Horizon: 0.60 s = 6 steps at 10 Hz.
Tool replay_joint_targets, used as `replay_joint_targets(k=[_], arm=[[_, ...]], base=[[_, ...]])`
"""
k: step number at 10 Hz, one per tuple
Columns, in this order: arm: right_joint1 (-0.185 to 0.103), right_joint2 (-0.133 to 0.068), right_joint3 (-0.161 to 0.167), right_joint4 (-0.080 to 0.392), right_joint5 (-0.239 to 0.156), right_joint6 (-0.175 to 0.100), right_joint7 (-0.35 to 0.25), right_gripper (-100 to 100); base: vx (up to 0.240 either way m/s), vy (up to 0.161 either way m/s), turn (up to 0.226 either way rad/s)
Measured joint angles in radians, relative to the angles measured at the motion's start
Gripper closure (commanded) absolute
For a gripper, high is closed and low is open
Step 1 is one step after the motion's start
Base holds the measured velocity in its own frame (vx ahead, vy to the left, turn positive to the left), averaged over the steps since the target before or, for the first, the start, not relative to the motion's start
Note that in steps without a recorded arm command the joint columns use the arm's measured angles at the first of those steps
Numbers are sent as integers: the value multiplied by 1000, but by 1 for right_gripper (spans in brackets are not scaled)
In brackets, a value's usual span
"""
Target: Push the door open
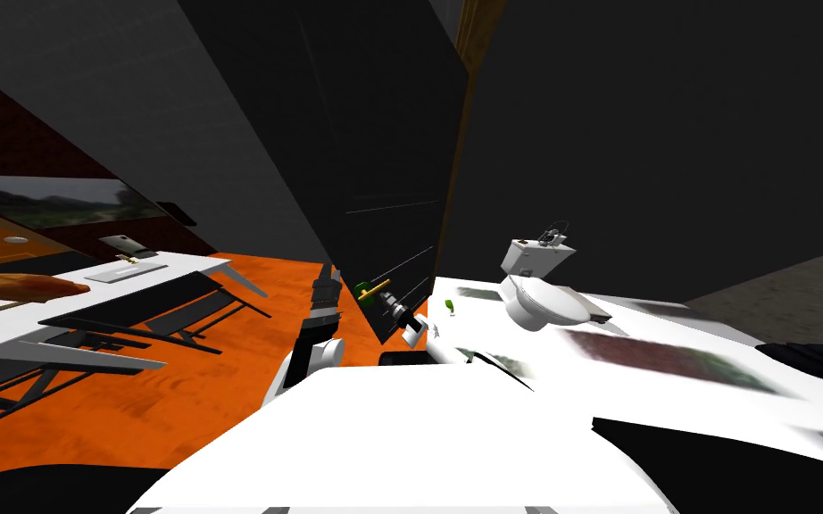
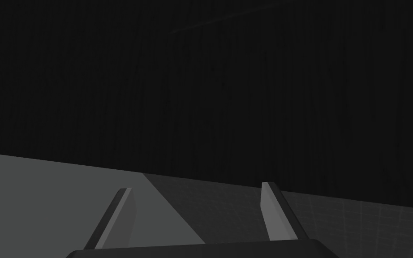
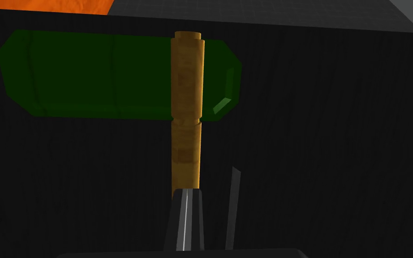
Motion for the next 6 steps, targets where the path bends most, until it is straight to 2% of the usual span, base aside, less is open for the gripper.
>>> replay_joint_targets(k=[1,3,4,5,6], arm=[[9,-18,-4,-17,1,10,4,-100],[-1,-34,-18,5,-3,5,3,-100],[3,-31,-24,0,-5,7,3,-100],[10,-16,-29,-10,-5,12,5,-100],[11,-15,-30,-11,-5,13,5,-100]], base=[[-140,-36,-91],[-190,-76,-75],[-217,-88,-73],[-102,-38,-10],[80,83,40]])
